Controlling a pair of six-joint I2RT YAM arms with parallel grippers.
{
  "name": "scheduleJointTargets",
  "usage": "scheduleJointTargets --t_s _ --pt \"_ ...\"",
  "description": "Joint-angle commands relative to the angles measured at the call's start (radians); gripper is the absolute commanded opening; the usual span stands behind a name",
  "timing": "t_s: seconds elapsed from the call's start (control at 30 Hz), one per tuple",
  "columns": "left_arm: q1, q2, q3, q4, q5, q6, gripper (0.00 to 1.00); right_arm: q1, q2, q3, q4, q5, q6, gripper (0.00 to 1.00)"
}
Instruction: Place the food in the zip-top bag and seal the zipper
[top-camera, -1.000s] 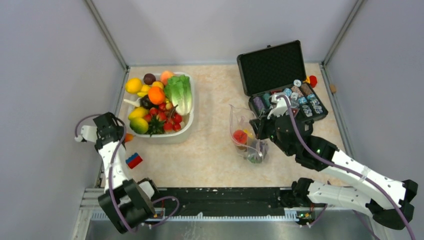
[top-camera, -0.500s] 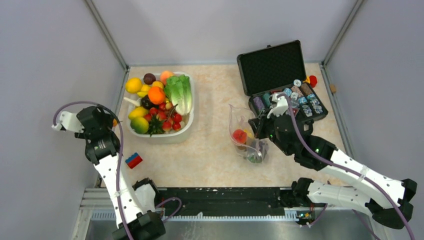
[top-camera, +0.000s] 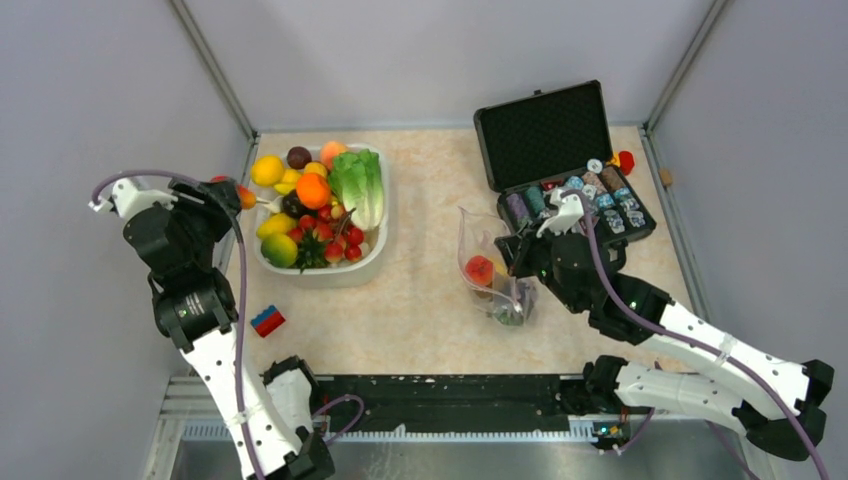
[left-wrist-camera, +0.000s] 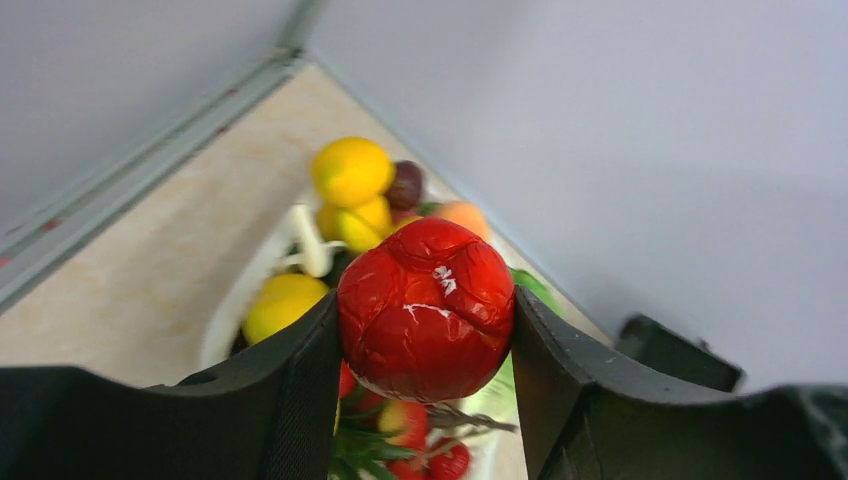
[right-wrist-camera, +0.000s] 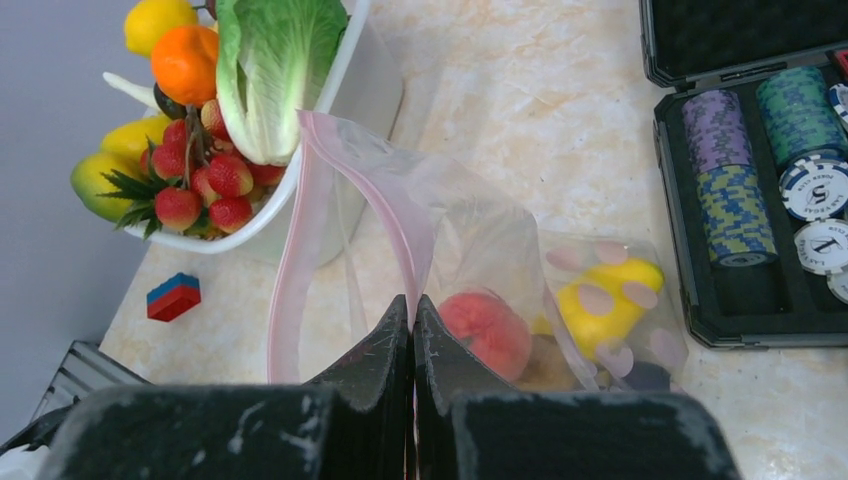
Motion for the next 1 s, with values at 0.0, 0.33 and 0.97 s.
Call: scheduleJointTargets --t_s 0.0,0.33,0.97 --pt "-0.021 0.012 0.026 0.196 0.383 -0.035 0.33 -0.008 0.01 -0.009 0.09 -0.015 0.006 0.0" --pt "-0.528 0.12 0.049 0.283 0.355 0.094 0.29 -0.009 0.05 -0.031 0.159 -0.021 0.001 0.0" --pt "-1.22 0.392 -0.075 0.486 0.272 0.15 0.33 -0.009 0.115 0.0 0.195 0.009 0.06 0.0"
